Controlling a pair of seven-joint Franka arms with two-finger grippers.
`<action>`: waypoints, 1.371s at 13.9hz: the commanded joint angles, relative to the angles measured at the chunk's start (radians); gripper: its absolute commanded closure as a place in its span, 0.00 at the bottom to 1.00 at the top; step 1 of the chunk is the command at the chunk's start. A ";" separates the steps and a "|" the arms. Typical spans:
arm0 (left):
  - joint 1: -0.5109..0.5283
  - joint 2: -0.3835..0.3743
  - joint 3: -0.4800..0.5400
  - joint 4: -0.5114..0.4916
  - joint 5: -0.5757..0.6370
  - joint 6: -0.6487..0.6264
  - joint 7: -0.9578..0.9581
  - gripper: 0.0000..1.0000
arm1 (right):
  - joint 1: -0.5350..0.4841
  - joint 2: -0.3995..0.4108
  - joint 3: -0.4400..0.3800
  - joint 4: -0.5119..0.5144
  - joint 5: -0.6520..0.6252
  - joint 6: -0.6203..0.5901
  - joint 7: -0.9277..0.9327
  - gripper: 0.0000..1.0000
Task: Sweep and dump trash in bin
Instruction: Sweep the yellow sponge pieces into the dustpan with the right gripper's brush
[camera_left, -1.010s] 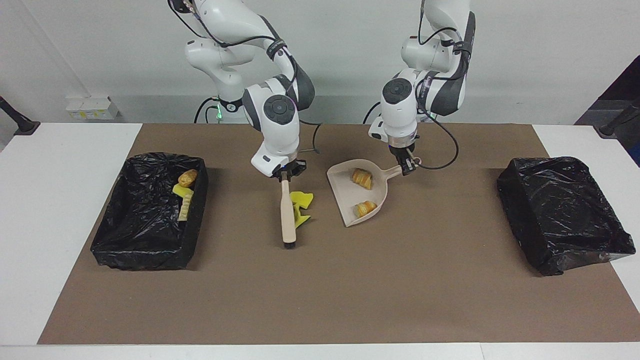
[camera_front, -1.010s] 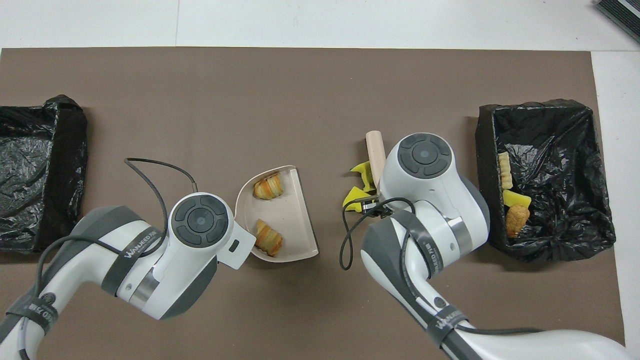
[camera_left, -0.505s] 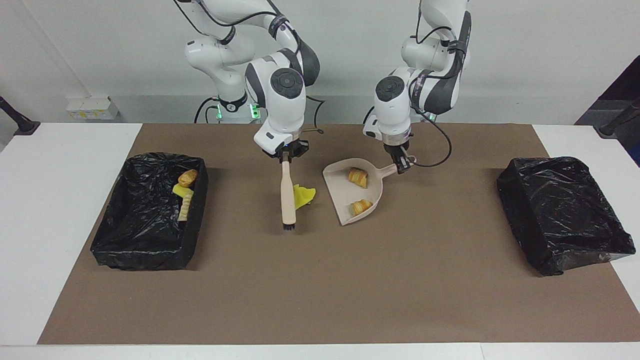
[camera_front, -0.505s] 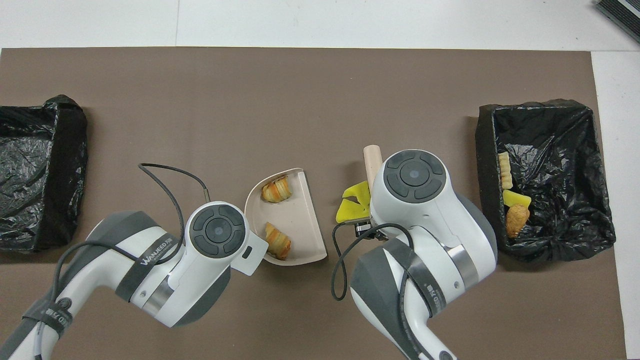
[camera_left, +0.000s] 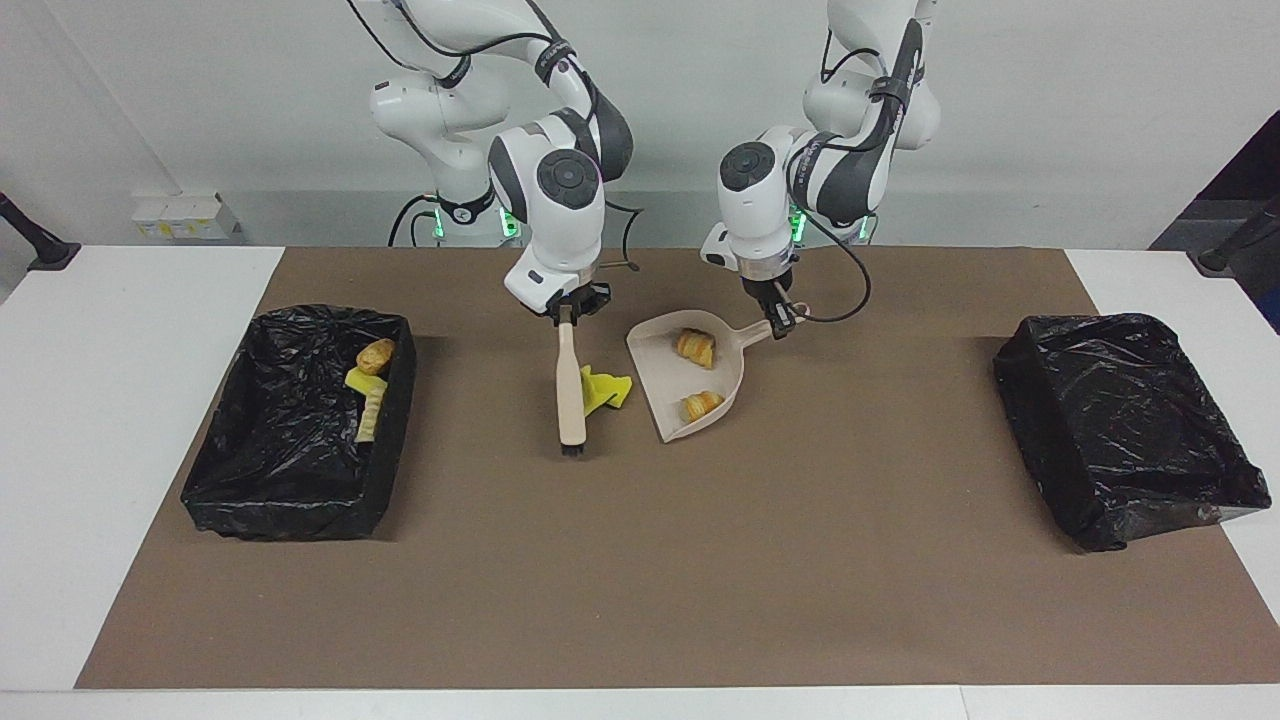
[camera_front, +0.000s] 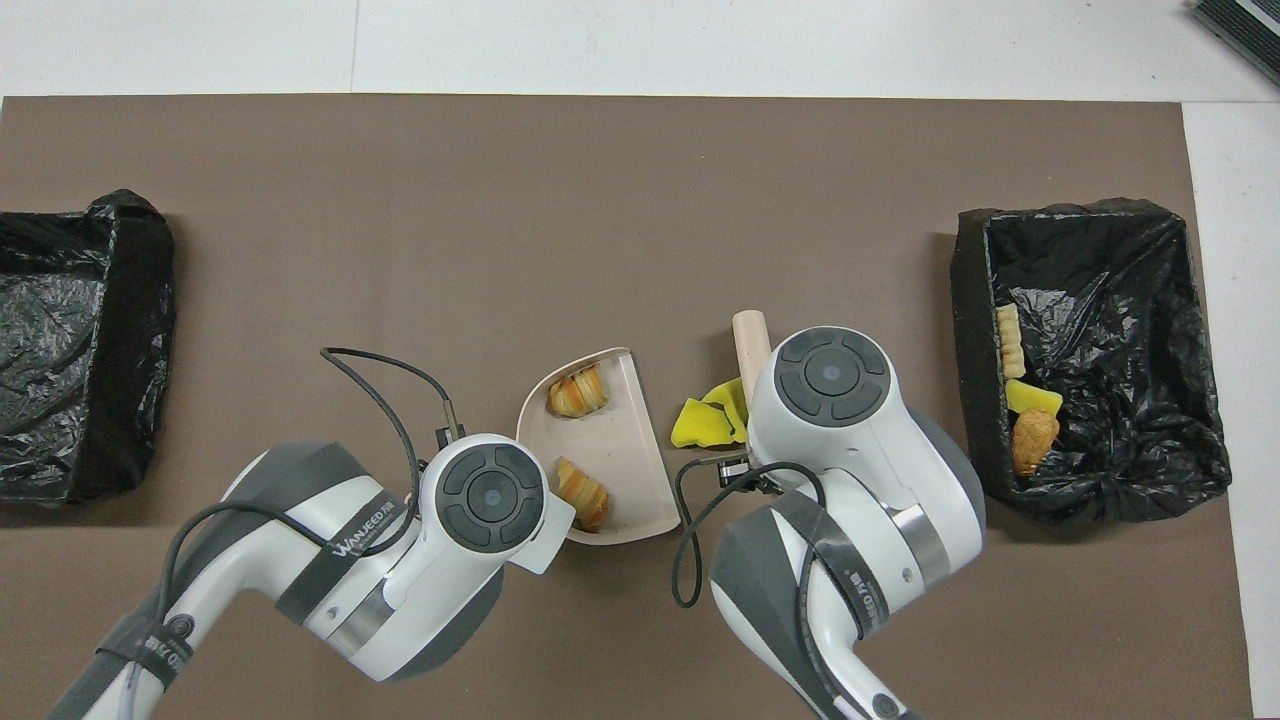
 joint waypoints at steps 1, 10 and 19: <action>-0.016 0.003 0.011 0.015 0.024 -0.032 -0.018 1.00 | -0.022 -0.014 0.006 -0.049 0.049 0.060 -0.028 1.00; -0.004 0.003 0.011 -0.012 0.023 0.062 0.003 1.00 | 0.130 -0.009 0.006 -0.062 0.249 0.160 -0.025 1.00; 0.087 0.018 0.011 -0.064 0.011 0.248 0.109 1.00 | 0.184 0.000 0.006 -0.014 0.257 0.154 0.044 1.00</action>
